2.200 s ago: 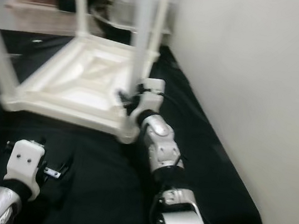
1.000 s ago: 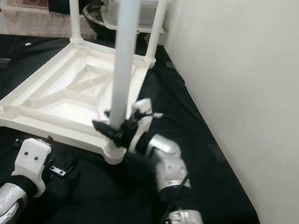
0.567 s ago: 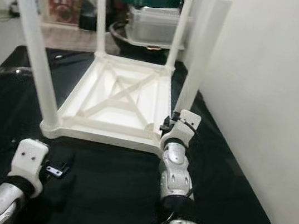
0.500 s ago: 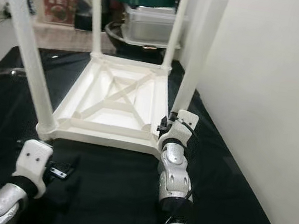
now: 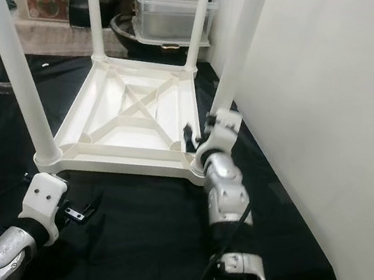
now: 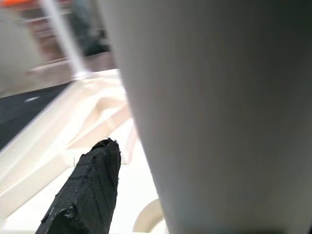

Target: Building children table

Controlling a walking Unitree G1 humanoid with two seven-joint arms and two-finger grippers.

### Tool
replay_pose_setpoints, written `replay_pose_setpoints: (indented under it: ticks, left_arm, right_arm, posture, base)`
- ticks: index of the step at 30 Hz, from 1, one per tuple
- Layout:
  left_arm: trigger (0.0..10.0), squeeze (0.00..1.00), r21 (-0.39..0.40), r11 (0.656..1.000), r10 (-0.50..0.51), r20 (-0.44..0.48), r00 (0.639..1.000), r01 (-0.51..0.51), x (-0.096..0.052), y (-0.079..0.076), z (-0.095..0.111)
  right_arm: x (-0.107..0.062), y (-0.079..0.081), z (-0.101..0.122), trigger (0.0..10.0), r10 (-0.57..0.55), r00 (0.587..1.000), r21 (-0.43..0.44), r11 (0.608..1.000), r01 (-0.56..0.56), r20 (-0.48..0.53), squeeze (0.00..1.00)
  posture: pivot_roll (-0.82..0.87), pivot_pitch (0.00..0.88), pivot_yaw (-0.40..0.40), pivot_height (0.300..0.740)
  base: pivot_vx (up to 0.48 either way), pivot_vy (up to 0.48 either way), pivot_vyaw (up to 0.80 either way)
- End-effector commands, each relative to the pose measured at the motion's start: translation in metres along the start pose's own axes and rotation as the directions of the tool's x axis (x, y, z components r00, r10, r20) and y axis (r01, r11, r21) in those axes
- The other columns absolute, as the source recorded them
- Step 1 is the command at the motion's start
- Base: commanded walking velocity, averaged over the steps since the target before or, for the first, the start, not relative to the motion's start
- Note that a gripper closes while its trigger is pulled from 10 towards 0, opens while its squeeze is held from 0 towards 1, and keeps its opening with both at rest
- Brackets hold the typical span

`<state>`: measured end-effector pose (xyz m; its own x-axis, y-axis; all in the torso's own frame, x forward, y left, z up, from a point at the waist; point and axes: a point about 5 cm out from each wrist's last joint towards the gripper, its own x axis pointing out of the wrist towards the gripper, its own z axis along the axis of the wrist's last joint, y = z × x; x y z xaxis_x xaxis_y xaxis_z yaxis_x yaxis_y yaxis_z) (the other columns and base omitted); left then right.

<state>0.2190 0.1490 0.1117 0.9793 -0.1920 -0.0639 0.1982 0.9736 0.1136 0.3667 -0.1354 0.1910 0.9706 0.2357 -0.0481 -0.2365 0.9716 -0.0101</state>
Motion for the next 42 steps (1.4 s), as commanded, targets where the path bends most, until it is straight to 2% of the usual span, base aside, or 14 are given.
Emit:
replay_pose_setpoints:
  ticks: [1, 6, 15, 16, 21, 24, 27, 32, 33, 37, 38, 39, 41, 42]
  left_arm:
    - [10.0, 0.00, -0.002, 1.000, 0.002, -0.007, 1.000, -0.002, -0.002, -0.001, -0.002]
    - [10.0, 0.00, -0.004, 1.000, -0.005, -0.002, 1.000, 0.005, 0.000, -0.001, -0.001]
    - [10.0, 0.00, 0.013, 1.000, -0.012, 0.014, 1.000, 0.012, 0.006, 0.000, 0.002]
    - [10.0, 0.00, 0.011, 1.000, -0.001, 0.012, 1.000, 0.001, 0.003, 0.001, 0.002]
    - [10.0, 0.00, 0.014, 1.000, 0.008, -0.001, 1.000, -0.008, -0.002, 0.002, -0.001]
    - [10.0, 0.00, 0.011, 1.000, 0.009, -0.006, 1.000, -0.009, -0.003, 0.002, -0.003]
    - [10.0, 0.00, 0.009, 1.000, -0.002, 0.000, 1.000, 0.002, -0.001, -0.001, -0.001]
    - [10.0, 0.00, -0.001, 1.000, -0.008, 0.008, 1.000, 0.008, 0.001, -0.002, 0.001]
    - [10.0, 0.00, -0.001, 1.000, -0.015, 0.007, 1.000, 0.015, 0.003, -0.003, 0.000]
    - [10.0, 0.00, 0.002, 0.999, -0.037, 0.010, 0.999, 0.037, 0.007, -0.007, 0.000]
    - [10.0, 0.00, 0.001, 0.999, -0.045, 0.014, 0.999, 0.045, 0.008, -0.008, 0.001]
    - [10.0, 0.00, 0.005, 0.999, -0.049, 0.020, 0.999, 0.049, 0.010, -0.008, 0.003]
    - [10.0, 0.00, 0.006, 0.999, -0.050, 0.024, 0.998, 0.050, 0.010, -0.007, 0.004]
    - [10.0, 0.00, 0.009, 0.999, -0.038, 0.025, 0.999, 0.037, 0.010, -0.004, 0.004]
  right_arm:
    - [0.000, 0.017, 0.012, 10.0, 0.211, 0.977, -0.032, 0.977, -0.209, 0.038, 0.00]
    - [-0.003, 0.027, 0.017, 10.0, 0.465, 0.883, -0.099, 0.883, -0.458, 0.060, 0.00]
    - [-0.029, 0.071, -0.029, 10.0, 0.921, 0.363, -0.093, 0.353, -0.931, -0.139, 0.00]
    - [-0.031, 0.081, -0.031, 3.6, 0.933, 0.337, -0.070, 0.331, -0.941, -0.122, 0.00]
    - [-0.009, 0.090, -0.040, 0.0, 0.799, 0.585, -0.078, 0.581, -0.811, -0.135, 0.00]
    - [0.019, 0.043, -0.057, 0.0, 0.178, 0.955, -0.034, 0.981, -0.191, -0.238, 0.00]
    - [0.001, -0.005, -0.077, 0.0, -0.317, 0.880, -0.017, 0.943, 0.333, -0.353, 0.00]
    - [-0.025, 0.017, -0.078, 0.0, -0.229, 0.911, -0.008, 0.971, 0.241, -0.343, 0.00]
    - [-0.026, 0.040, -0.070, 10.0, -0.031, 0.955, 0.023, 0.999, 0.039, -0.295, 0.00]
    - [-0.031, 0.071, -0.048, 10.0, 0.309, 0.941, 0.092, 0.950, -0.299, -0.139, 0.00]
    - [-0.030, 0.072, -0.039, 10.0, 0.328, 0.942, 0.083, 0.943, -0.322, -0.076, 0.07]
    - [-0.026, 0.071, -0.030, 10.0, 0.385, 0.922, 0.074, 0.922, -0.381, -0.043, 1.00]
    - [-0.023, 0.070, -0.025, 10.0, 0.423, 0.906, 0.062, 0.905, -0.420, -0.033, 1.00]
    - [-0.020, 0.068, -0.012, 10.0, 0.488, 0.873, 0.029, 0.873, -0.487, -0.007, 0.00]
  posture:
    - [0.12, 0.000, -0.043, 0.740]
    - [0.12, 0.000, -0.039, 0.740]
    - [0.16, 0.000, -0.073, 0.740]
    - [0.16, 0.000, -0.077, 0.740]
    - [0.16, 0.000, -0.078, 0.740]
    - [0.14, 0.000, -0.069, 0.740]
    - [0.14, 0.000, -0.067, 0.740]
    - [0.11, 0.000, -0.048, 0.740]
    - [0.11, 0.000, -0.044, 0.740]
    - [0.09, 0.000, -0.030, 0.740]
    - [0.09, 0.000, -0.033, 0.740]
    - [0.10, 0.000, -0.038, 0.740]
    - [0.11, 0.000, -0.044, 0.740]
    - [0.11, 0.000, -0.052, 0.740]
  base:
    - [0.000, 0.000, 0.00]
    - [0.000, 0.000, 0.00]
    - [0.000, 0.000, 0.00]
    - [0.000, 0.000, 0.00]
    - [0.000, 0.000, 0.00]
    - [0.000, 0.000, 0.00]
    - [0.000, 0.000, 0.00]
    - [0.000, 0.000, 0.00]
    - [0.000, 0.000, 0.00]
    - [0.000, 0.000, 0.00]
    - [0.000, 0.000, 0.00]
    - [0.000, 0.000, 0.00]
    - [0.000, 0.000, 0.00]
    - [0.000, 0.000, 0.00]
